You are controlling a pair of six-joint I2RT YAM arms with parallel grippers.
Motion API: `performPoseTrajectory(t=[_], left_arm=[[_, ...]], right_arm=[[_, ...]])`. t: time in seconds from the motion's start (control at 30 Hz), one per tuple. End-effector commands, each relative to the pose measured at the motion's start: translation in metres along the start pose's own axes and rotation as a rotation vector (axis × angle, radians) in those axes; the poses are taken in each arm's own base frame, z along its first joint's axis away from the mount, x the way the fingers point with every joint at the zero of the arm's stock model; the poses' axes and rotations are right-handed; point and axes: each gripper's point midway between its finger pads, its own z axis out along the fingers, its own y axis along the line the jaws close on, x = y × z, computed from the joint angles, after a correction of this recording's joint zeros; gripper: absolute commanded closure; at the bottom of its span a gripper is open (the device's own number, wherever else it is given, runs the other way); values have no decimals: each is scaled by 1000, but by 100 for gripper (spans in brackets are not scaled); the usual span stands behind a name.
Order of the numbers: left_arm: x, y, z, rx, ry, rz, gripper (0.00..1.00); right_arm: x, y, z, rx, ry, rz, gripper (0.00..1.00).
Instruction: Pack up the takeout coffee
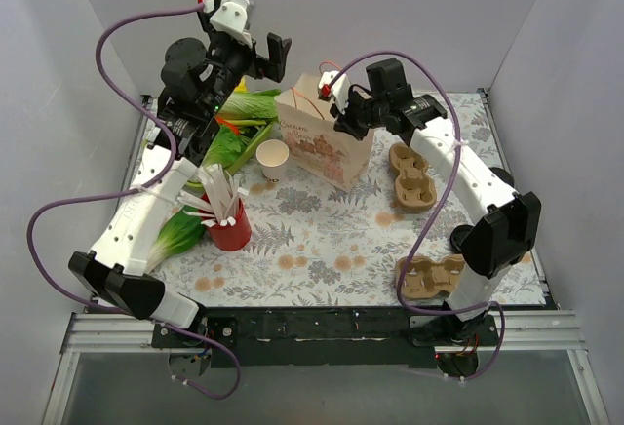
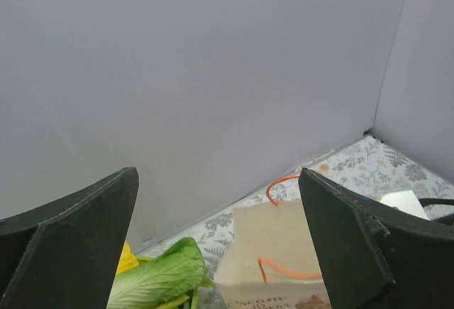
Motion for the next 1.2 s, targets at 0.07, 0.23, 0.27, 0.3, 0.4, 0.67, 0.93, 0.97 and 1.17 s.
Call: performPoseTrajectory(t=[0.07,0.23,0.27,0.3,0.4,0.67,0.93,0.97,1.17], left_arm=[[-17,5,10,-8,-49,35,2],[-8,6,20,-14,-29,57,2],[-7,4,21,-1,-26,60,2],[-4,1,21,15,-18,63,2],[13,-15,19,103,33,49,2],[55,-76,-11,455,183,12,2],[112,-107,-35,671,399,-27,4],[118,-109,-37,687,416,-33,5],[146,-125,-52,812,499,-42,10]], right_arm=[[-29,19,-71,17,-37,-77,99],[-16,38,-106,19,11,-97,99],[-15,43,-110,3,11,-116,99],[-9,54,-114,-34,20,-130,99],[-1,91,-126,-155,-47,-273,99],[-1,130,-135,-278,-184,-448,99],[1,141,-129,-349,-189,-520,99],[2,143,-128,-352,-191,-551,99],[5,144,-123,-348,-205,-615,99]])
